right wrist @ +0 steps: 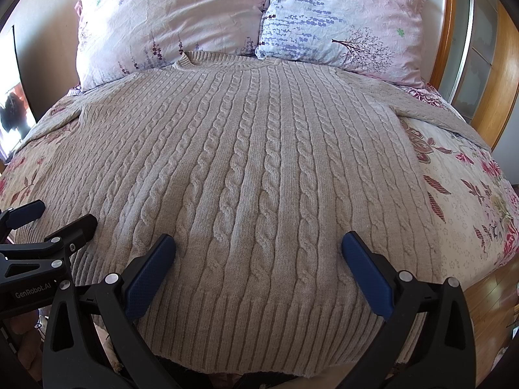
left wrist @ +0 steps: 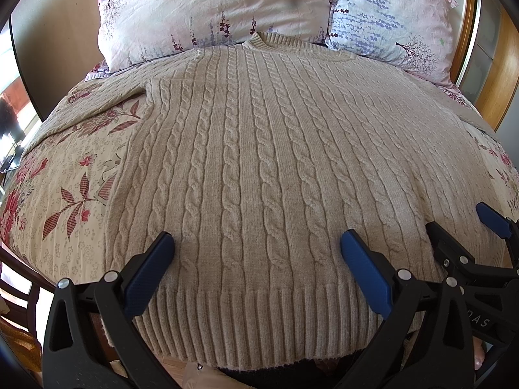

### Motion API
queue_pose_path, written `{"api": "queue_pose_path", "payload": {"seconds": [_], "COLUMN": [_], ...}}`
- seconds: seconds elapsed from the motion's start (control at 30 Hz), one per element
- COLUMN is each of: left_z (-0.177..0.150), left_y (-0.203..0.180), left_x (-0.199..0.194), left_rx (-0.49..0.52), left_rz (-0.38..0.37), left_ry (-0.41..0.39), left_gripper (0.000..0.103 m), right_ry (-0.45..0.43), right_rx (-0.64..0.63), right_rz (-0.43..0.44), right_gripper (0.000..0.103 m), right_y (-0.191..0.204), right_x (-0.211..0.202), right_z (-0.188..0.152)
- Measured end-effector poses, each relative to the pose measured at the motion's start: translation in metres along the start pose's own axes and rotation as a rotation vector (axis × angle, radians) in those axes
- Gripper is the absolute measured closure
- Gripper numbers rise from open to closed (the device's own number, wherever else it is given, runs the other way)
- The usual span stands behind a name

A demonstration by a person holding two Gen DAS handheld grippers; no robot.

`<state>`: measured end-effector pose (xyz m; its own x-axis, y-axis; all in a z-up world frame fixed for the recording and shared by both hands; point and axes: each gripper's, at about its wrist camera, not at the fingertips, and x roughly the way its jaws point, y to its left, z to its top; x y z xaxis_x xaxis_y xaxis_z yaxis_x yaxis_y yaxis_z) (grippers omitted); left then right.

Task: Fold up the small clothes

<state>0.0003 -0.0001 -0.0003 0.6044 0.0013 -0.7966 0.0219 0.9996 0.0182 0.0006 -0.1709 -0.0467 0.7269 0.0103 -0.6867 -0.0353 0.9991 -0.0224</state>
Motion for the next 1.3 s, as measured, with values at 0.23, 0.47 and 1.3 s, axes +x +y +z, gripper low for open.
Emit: {"api": "queue_pose_path", "payload": {"seconds": [0.23, 0.47, 1.3], "left_z": [0.004, 0.01, 0.162], "left_y": [-0.001, 0.002, -0.007], "left_x": [0.003, 0.005, 0.031], "left_rx": [0.011, 0.024, 0.082], "left_rz": [-0.004, -0.031, -0.294], "left_ry": [0.026, 0.04, -0.245], "left_gripper": [0.002, 0.002, 0.002], "right_ry": [0.041, -0.02, -0.005], "right_rx": [-0.062, -0.173, 0.989], "right_rz": [0.062, 0.161, 0.101], "right_gripper": [0.001, 0.001, 0.052], "right_y": [0.0, -0.013, -0.346], "right_x": [0.009, 0.004, 0.09], "right_z": [0.007, 0.005, 0.102]}}
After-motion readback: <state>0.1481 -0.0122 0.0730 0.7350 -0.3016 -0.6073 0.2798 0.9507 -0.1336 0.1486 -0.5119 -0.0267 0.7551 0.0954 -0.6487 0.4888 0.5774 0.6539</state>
